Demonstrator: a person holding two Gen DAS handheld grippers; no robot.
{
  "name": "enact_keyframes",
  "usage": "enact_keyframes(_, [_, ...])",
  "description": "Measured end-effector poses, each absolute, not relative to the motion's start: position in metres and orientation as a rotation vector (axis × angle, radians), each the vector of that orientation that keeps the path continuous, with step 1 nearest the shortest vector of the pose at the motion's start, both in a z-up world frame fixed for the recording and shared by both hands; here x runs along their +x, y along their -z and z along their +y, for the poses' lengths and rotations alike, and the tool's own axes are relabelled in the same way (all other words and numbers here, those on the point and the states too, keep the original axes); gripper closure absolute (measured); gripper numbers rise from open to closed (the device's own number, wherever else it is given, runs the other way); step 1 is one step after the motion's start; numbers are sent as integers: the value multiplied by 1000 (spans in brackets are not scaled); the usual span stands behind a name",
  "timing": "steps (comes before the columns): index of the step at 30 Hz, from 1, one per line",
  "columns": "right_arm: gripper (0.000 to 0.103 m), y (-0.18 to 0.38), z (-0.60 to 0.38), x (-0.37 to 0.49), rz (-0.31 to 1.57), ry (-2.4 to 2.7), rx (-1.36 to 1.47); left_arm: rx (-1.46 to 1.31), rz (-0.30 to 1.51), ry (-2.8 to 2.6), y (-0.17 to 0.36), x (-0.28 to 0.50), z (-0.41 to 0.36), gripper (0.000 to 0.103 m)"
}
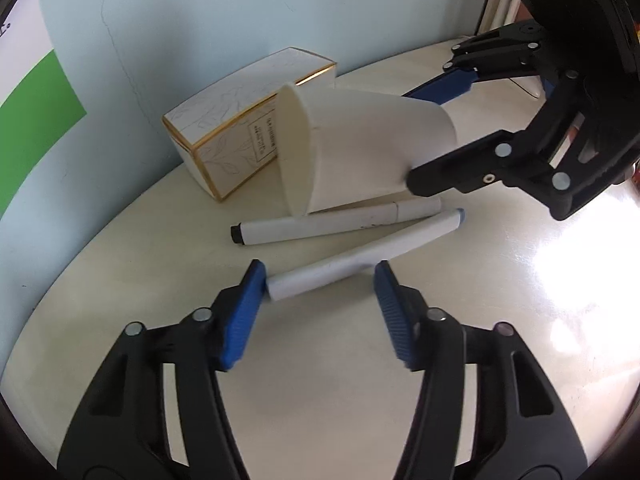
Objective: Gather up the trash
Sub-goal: 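Grasp the white paper cup with the right tool while the left tool grasps a white marker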
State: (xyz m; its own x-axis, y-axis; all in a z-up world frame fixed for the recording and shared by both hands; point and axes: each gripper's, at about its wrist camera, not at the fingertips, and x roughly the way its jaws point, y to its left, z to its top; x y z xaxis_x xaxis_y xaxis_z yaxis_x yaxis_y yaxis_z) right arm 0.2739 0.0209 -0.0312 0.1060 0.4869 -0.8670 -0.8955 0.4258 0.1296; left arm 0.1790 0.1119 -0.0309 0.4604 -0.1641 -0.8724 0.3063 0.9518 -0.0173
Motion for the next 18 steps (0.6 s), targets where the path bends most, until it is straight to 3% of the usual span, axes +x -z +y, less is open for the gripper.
enact_keyframes(3, [39, 30, 21, 270, 1022, -1099, -502, 99, 1079, 313, 27, 181, 112, 73])
enact_keyframes(9, [42, 21, 10, 268, 1022, -1122, -482, 79, 1117, 325, 26, 173, 108, 88])
enact_keyframes(18, [43, 12, -10, 263, 1048, -1119, -445, 67, 1143, 338, 25, 155, 88, 93])
